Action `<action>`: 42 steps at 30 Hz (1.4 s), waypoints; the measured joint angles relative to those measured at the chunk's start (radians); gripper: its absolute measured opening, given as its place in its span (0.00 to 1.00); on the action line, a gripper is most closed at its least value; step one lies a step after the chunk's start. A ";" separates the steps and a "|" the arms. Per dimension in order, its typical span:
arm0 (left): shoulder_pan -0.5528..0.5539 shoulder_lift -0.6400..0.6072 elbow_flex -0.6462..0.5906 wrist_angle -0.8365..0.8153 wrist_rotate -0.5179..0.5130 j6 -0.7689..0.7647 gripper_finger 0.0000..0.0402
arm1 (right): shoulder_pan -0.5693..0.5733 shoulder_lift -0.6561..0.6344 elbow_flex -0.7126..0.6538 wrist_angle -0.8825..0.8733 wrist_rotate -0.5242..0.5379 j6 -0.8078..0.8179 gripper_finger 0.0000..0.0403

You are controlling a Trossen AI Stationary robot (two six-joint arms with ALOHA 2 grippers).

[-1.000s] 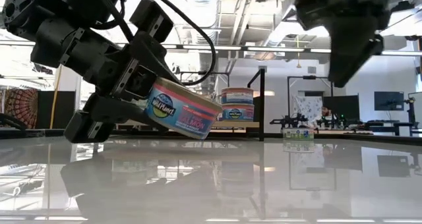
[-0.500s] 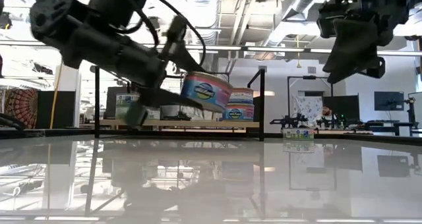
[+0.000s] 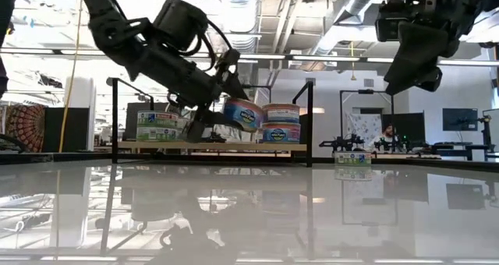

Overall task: Stack canned seafood by type on shelf
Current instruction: Put the blue tuna can on the shelf

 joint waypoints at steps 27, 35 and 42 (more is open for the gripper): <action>0.145 0.005 0.002 -0.047 -0.040 -0.077 0.51 | -0.142 0.000 0.000 -0.026 -0.158 -0.139 0.32; 0.159 0.005 0.002 -0.047 -0.047 -0.052 0.56 | -0.142 0.000 0.000 -0.026 -0.160 -0.139 0.32; 0.159 0.006 0.002 -0.047 -0.046 -0.041 0.67 | -0.142 0.000 0.000 -0.026 -0.165 -0.139 0.32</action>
